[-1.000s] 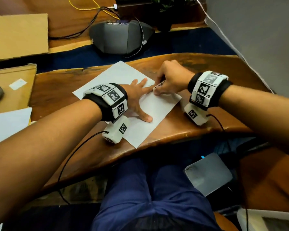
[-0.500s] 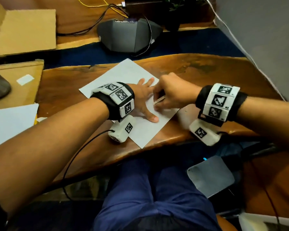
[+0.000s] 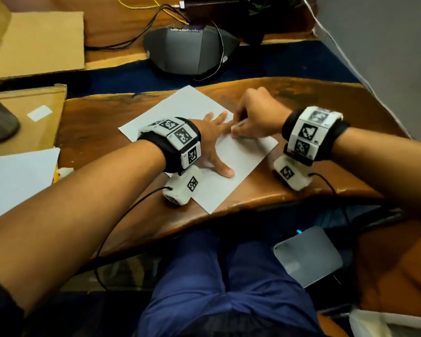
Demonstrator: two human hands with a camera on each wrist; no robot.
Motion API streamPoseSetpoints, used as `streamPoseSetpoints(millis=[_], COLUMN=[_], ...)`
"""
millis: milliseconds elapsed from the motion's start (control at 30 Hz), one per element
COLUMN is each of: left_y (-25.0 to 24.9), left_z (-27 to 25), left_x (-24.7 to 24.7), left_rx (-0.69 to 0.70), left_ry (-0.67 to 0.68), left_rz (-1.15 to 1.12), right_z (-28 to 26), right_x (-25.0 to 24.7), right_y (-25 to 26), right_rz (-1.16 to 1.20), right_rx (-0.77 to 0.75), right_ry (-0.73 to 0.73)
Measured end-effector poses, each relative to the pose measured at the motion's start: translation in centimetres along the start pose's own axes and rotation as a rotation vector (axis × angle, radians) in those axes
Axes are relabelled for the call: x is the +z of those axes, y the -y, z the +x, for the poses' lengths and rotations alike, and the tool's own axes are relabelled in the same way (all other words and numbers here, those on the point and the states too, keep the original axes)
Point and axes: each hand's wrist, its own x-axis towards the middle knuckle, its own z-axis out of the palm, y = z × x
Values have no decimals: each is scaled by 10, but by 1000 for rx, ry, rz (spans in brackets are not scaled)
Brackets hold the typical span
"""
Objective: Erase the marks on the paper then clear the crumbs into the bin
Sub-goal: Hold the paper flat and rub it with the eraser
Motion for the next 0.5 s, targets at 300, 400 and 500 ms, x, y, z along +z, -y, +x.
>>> streamPoseSetpoints(millis=[300,400,500], left_y=[-2,-6,-7], left_z=[-1,-11,-14], left_x=[0,-1,-2], left_rx=[-12,-3,-10], left_ry=[6,-37,-25], left_rz=[-1,-39,-43], right_z=[1,-24,-27], right_x=[-4,15,14], right_y=[-2,25,25], right_rz=[-3,-34,-32], right_rx=[-1,-139,-149], right_ry=[4,104,152])
